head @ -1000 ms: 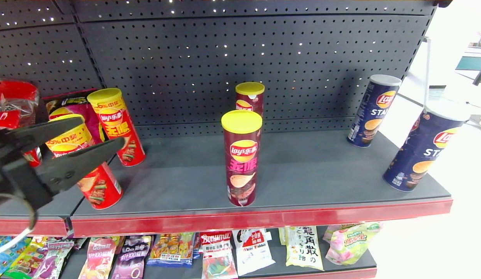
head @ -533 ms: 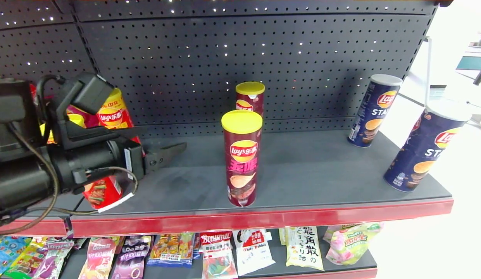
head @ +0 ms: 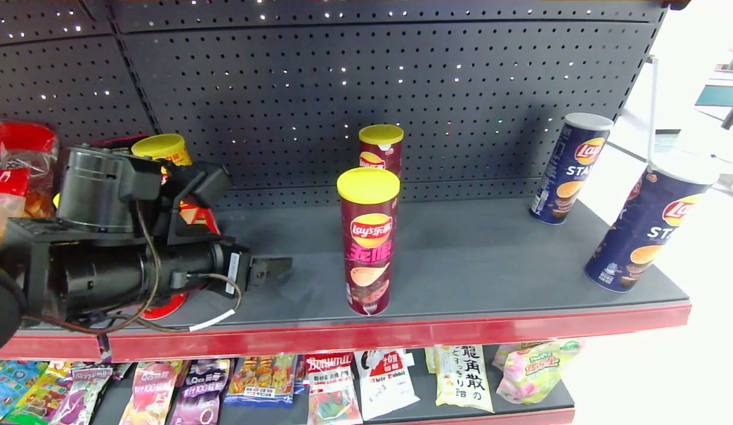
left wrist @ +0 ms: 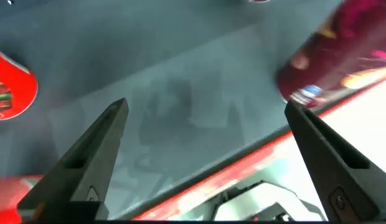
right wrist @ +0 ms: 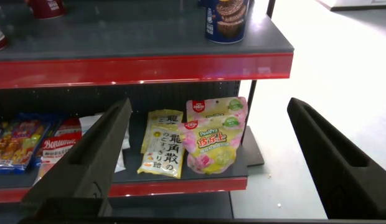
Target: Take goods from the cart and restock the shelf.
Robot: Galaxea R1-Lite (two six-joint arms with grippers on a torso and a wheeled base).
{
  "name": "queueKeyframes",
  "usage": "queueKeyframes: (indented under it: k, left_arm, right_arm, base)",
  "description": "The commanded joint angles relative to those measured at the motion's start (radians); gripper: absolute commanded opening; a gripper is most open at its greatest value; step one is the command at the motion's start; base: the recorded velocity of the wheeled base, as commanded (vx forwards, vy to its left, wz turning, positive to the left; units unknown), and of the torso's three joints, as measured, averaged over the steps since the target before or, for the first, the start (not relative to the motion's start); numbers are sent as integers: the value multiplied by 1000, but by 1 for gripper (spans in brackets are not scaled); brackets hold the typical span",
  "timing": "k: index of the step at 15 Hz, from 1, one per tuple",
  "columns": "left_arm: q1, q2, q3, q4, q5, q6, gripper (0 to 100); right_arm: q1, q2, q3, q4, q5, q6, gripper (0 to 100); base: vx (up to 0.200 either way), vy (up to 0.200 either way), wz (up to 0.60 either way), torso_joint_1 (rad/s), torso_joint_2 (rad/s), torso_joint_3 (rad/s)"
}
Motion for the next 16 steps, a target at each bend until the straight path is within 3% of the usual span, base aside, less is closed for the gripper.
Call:
queueKeyframes:
  k: [1,6,11,16]
  left_arm:
    - [-3,66,-20,1,3,2,100]
    - [-29,152,-23,27,3,2,100]
    - [-73,266,-90,22,5,0,100]
    - [-73,304,-118,27,5,-5,100]
  right_arm:
    - [0,1,0,0,0,0,100]
    - [0,1,0,0,0,0,100]
    - [0,1,0,0,0,1,100]
    - [0,1,0,0,0,0,100]
  base:
    - [0,0,0,0,0,0]
    - [0,0,0,0,0,0]
    - [0,0,0,0,0,0]
    - [0,0,0,0,0,0]
